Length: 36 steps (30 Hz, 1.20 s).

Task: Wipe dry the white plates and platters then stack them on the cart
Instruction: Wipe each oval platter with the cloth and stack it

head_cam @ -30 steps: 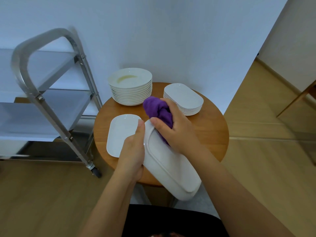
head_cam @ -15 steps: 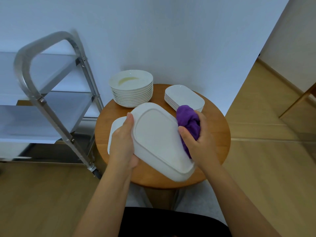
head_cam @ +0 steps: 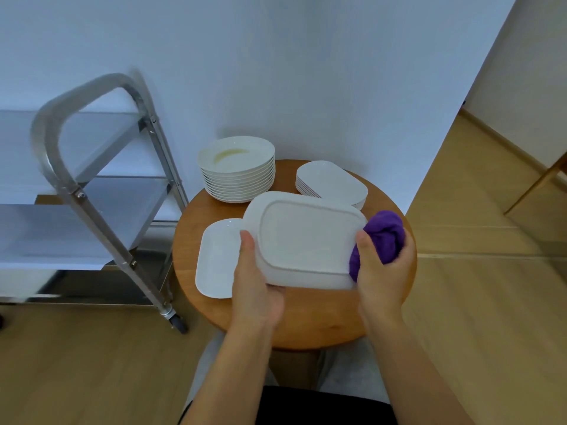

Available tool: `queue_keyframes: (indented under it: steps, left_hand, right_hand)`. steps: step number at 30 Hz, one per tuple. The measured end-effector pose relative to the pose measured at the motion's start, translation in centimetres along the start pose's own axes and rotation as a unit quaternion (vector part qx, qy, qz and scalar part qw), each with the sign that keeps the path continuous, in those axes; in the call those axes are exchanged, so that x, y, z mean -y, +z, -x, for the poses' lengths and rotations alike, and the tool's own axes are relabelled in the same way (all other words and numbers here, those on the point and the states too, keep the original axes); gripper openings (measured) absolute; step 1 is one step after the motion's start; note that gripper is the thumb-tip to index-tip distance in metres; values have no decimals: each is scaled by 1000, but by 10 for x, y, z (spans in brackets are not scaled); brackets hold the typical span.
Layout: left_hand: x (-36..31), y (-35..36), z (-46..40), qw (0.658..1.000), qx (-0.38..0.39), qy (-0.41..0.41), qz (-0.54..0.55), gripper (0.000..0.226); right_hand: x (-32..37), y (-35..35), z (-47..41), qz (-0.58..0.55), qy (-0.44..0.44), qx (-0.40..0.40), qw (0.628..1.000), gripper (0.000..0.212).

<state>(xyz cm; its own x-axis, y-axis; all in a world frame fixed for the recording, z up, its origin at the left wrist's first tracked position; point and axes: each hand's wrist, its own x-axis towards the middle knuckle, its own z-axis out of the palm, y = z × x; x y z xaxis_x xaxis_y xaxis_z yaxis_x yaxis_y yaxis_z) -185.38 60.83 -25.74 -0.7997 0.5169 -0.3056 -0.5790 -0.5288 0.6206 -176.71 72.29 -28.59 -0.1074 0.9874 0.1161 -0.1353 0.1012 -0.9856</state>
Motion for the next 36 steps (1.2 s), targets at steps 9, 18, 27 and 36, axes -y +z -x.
queue_keyframes:
  steps: [9, 18, 27, 36]
  left_hand:
    - [-42, -32, -17, 952, 139, -257, -88, 53]
    - [-25, -21, -8, 971, 131, -174, -99, 37]
    - [-4, -12, -11, 988, 85, -99, -86, 27]
    - [-8, -29, 2, 965, 141, -48, -214, 19]
  right_hand:
    - [40, -6, -44, 135, -76, 224, 962, 42]
    - [32, 2, -21, 188, -129, 157, 961, 48]
    - [7, 15, 53, 146, -71, 152, 975, 66]
    - [15, 1, 13, 87, -73, 88, 990, 41]
